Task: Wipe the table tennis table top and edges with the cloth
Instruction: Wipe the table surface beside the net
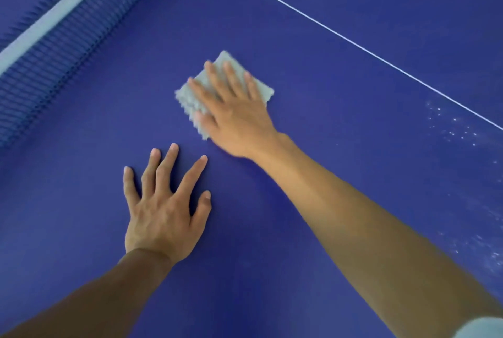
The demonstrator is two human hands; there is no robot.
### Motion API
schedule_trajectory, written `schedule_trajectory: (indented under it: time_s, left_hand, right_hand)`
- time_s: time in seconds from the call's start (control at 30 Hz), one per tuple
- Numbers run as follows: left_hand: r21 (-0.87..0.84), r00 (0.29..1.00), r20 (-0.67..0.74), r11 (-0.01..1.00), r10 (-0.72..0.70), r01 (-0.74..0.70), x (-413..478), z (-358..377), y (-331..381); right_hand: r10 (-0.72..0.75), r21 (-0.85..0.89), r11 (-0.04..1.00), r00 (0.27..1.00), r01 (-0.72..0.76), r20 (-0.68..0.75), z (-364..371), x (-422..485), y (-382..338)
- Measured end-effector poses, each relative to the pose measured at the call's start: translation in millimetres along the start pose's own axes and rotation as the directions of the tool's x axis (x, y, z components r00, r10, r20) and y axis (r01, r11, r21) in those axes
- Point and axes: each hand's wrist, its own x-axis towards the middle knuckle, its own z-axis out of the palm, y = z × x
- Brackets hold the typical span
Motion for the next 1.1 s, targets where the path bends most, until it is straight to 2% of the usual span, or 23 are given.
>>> schedule_trajectory:
  time_s: [0.03, 0.07, 0.1, 0.17, 0.27, 0.33, 0.37, 0.4, 0.43, 0.47, 0.53, 0.57, 0.6, 0.63, 0.67, 0.73, 0.8, 0.87, 0.9, 0.97, 1.03, 1.1]
  left_hand:
    - [-0.001, 1.0, -0.009, 1.0, 0.005, -0.005, 0, 0, 0]
    - [-0.004, 1.0, -0.019, 1.0, 0.01, -0.01, -1, 1, 0]
    - [-0.006, 1.0, -0.025, 1.0, 0.016, -0.016, -1, 1, -1]
    - [-0.01, 0.999, -0.023, 1.0, 0.026, -0.027, 0, 2, 0]
    - [0.001, 0.999, -0.018, 0.999, 0.032, -0.032, 2, 4, -1]
    - [0.0, 0.999, -0.025, 0.999, 0.035, -0.035, 0, 5, -3]
    - [0.001, 0.999, -0.03, 1.0, 0.031, -0.031, 0, 6, -4]
    - [0.003, 0.999, -0.03, 1.0, 0.026, -0.026, -2, 7, -5]
    - [0.0, 0.999, -0.028, 1.0, 0.019, -0.019, 0, 8, -5]
    - [-0.006, 1.0, -0.027, 1.0, 0.009, -0.01, 2, 8, -4]
    - [-0.009, 0.999, -0.035, 1.0, -0.002, 0.002, 2, 8, -3]
    - [-0.016, 0.999, -0.035, 1.0, -0.003, 0.003, 3, 8, -3]
    - [-0.029, 0.999, -0.038, 1.0, -0.005, 0.004, 3, 8, -4]
    - [-0.042, 0.999, -0.043, 0.999, -0.006, 0.004, 3, 9, -5]
    - [-0.05, 0.999, -0.047, 0.999, -0.005, 0.002, 3, 10, -5]
    - [-0.054, 0.999, -0.053, 0.999, 0.005, -0.008, 2, 12, -6]
    - [-0.065, 0.998, -0.063, 0.998, 0.019, -0.023, 1, 13, -7]
    - [-0.067, 0.997, -0.07, 0.997, 0.026, -0.031, 2, 13, -7]
    - [-0.073, 0.997, -0.073, 0.997, 0.024, -0.03, 2, 14, -8]
    - [-0.124, 0.997, -0.08, 0.992, 0.015, -0.025, 0, 14, -9]
    - [-0.279, 0.994, -0.109, 0.96, -0.003, -0.028, -2, 11, -12]
    - [-0.496, 0.991, -0.131, 0.867, -0.026, -0.043, -5, 4, -15]
  right_hand:
    - [-0.059, -0.007, 0.998, 0.998, 0.059, 0.005, 3, -16, -1]
    - [-0.05, -0.003, 0.999, 0.999, 0.05, -0.008, 3, -30, 10]
    - [0.018, -0.001, 1.0, 0.999, -0.018, -0.032, 0, -39, 29]
    - [0.266, -0.038, 0.962, 0.96, -0.27, -0.086, -13, -48, 83]
    - [0.651, 0.074, 0.758, 0.758, -0.648, -0.027, -34, -41, 138]
    - [0.76, 0.117, 0.646, 0.65, -0.754, -0.006, -38, -23, 132]
    - [0.773, 0.119, 0.631, 0.634, -0.766, -0.015, -36, -12, 119]
    - [0.751, 0.112, 0.659, 0.66, -0.744, -0.033, -32, -3, 97]
    - [0.687, 0.097, 0.725, 0.724, -0.682, -0.053, -27, 7, 73]
    - [0.574, 0.067, 0.819, 0.816, -0.57, -0.07, -22, 15, 45]
    - [0.217, -0.017, 0.976, 0.975, -0.218, -0.045, -7, 13, -15]
    - [0.032, -0.037, 0.999, 0.999, -0.032, 0.007, 0, 7, -36]
    - [-0.096, -0.044, 0.994, 0.994, 0.099, 0.058, 3, 0, -45]
    - [-0.147, -0.048, 0.987, 0.985, 0.152, 0.085, 3, -6, -42]
    - [-0.115, -0.066, 0.991, 0.991, 0.119, 0.068, 2, -11, -30]
    - [0.116, -0.064, 0.991, 0.993, -0.116, -0.01, -1, -26, 10]
    - [0.366, 0.009, 0.931, 0.93, -0.366, -0.032, -6, -51, 47]
    - [0.499, 0.076, 0.865, 0.866, -0.495, -0.035, -3, -81, 51]
    - [0.518, 0.095, 0.853, 0.854, -0.513, -0.041, 2, -95, 39]
    - [0.471, 0.083, 0.88, 0.881, -0.467, -0.044, 17, -128, -1]
    - [0.346, 0.017, 0.938, 0.937, -0.345, -0.042, 38, -171, -52]
    - [0.187, -0.02, 0.982, 0.981, -0.188, -0.048, 62, -227, -108]
